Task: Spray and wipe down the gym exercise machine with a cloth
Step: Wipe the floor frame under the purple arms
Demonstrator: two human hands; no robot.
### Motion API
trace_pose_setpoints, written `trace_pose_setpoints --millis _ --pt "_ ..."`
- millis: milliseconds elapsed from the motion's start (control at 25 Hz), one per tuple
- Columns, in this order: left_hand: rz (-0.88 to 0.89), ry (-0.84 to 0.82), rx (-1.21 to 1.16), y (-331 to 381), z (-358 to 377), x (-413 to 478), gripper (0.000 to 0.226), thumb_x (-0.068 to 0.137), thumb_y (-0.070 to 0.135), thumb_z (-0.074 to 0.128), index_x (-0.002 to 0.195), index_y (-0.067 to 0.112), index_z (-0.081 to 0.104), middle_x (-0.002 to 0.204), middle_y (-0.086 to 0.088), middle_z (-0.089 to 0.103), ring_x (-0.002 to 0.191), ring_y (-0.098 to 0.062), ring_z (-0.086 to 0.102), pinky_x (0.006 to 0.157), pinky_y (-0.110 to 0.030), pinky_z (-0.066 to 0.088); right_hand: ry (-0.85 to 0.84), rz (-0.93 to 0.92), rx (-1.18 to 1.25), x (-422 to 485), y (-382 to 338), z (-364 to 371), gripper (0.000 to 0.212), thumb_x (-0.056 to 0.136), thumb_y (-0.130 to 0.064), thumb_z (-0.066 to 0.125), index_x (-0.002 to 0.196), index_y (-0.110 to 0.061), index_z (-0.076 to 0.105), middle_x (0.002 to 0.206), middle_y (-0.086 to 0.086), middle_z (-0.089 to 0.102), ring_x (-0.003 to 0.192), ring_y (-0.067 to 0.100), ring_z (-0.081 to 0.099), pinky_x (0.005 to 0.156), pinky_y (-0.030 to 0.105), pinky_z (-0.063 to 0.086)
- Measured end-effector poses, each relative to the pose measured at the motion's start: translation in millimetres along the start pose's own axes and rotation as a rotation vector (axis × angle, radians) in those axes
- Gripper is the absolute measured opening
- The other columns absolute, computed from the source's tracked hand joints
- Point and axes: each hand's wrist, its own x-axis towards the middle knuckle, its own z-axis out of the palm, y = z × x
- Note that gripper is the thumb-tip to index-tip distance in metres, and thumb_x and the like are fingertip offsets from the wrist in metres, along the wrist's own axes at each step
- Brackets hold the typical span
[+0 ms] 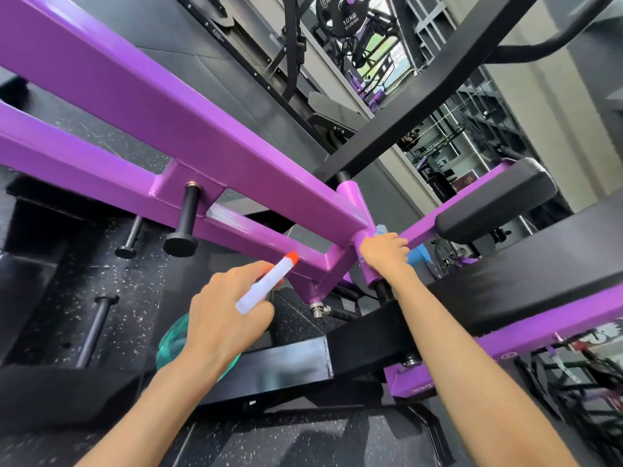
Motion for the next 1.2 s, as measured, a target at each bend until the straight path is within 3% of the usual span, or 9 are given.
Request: trace_pose_setpoints --millis 80,200,320,400,640,760,1000,1120,1200 --pt "-0.006 -0.011 0.036 -5 2 3 0.048 0.051 0.024 0.042 0.09 0.029 0.069 0.08 0.0 0.07 0.086 -0.032 0.06 0.079 -0.042 0.049 -0.168 0.011 0.147 1 4 1 0.068 0.088 -0.036 0.039 0.14 0.006 0.024 0.146 0.028 0.019 0.134 0.037 0.026 0.107 0.041 0.028" --pt "-0.013 -0.043 0.105 -6 1 8 0.049 0.051 0.024 0.04 0.091 0.025 0.067 0.073 0.0 0.067 0.083 -0.032 0.059 0.076 -0.039 0.049 -0.335 -0.128 -0.112 12 22 -22 0.028 0.091 -0.024 0.049 0.104 0.0 0.051 0.112 0.02 0.05 0.098 0.026 0.047 0.079 0.033 0.04" --pt "-0.018 -0.028 0.07 -9 -2 10 0.046 0.051 0.023 0.041 0.088 0.033 0.067 0.07 0.001 0.066 0.081 -0.032 0.059 0.075 -0.038 0.049 -0.175 -0.106 -0.23 17 26 -5 0.075 0.085 -0.052 0.062 0.133 0.0 0.041 0.132 0.016 0.049 0.12 0.032 0.048 0.098 0.037 0.037" --pt "-0.035 -0.014 0.033 -11 -4 10 0.04 0.051 0.023 0.041 0.08 0.039 0.062 0.07 0.002 0.066 0.08 -0.032 0.058 0.074 -0.037 0.048 0.039 -0.063 -0.142 19 4 17 0.088 0.079 -0.059 0.065 0.138 -0.001 0.033 0.136 0.016 0.043 0.127 0.035 0.042 0.103 0.04 0.031" --pt "-0.019 0.022 0.096 -17 -15 15 0.047 0.051 0.022 0.039 0.089 0.029 0.066 0.072 -0.001 0.066 0.083 -0.035 0.057 0.072 -0.036 0.046 0.178 -0.073 -0.376 29 -5 36 0.042 0.089 -0.04 0.059 0.116 -0.008 0.059 0.11 0.006 0.061 0.108 0.028 0.057 0.105 0.046 0.027" --pt "-0.013 0.07 0.101 -16 -19 16 0.05 0.051 0.021 0.038 0.092 0.026 0.067 0.072 -0.002 0.066 0.083 -0.038 0.057 0.074 -0.039 0.048 0.309 -0.06 -0.381 10 16 58 0.06 0.09 -0.036 0.063 0.13 0.003 0.04 0.122 0.013 0.055 0.116 0.031 0.054 0.11 0.049 0.028" --pt "0.008 0.124 0.106 -7 -15 8 0.05 0.05 0.023 0.037 0.092 0.021 0.065 0.07 -0.005 0.062 0.081 -0.037 0.056 0.072 -0.038 0.048 0.13 -0.508 0.029 51 -6 24 0.078 0.074 -0.035 0.078 0.132 0.0 0.039 0.127 0.018 0.048 0.121 0.036 0.043 0.108 0.048 0.023" --pt "-0.055 0.111 0.016 -7 -12 7 0.05 0.05 0.023 0.038 0.092 0.026 0.066 0.077 -0.001 0.067 0.086 -0.032 0.056 0.076 -0.035 0.047 0.032 -0.761 0.244 34 -24 16 0.074 0.082 -0.03 0.072 0.139 -0.002 0.034 0.137 0.015 0.039 0.125 0.027 0.038 0.11 0.048 0.027" --pt "-0.075 0.123 -0.007 -11 -10 9 0.05 0.05 0.023 0.039 0.092 0.03 0.066 0.082 0.002 0.069 0.088 -0.031 0.057 0.077 -0.035 0.047 0.123 -0.976 0.354 13 -67 5 0.079 0.081 -0.025 0.073 0.143 -0.001 0.031 0.141 0.016 0.037 0.125 0.02 0.033 0.113 0.05 0.023"
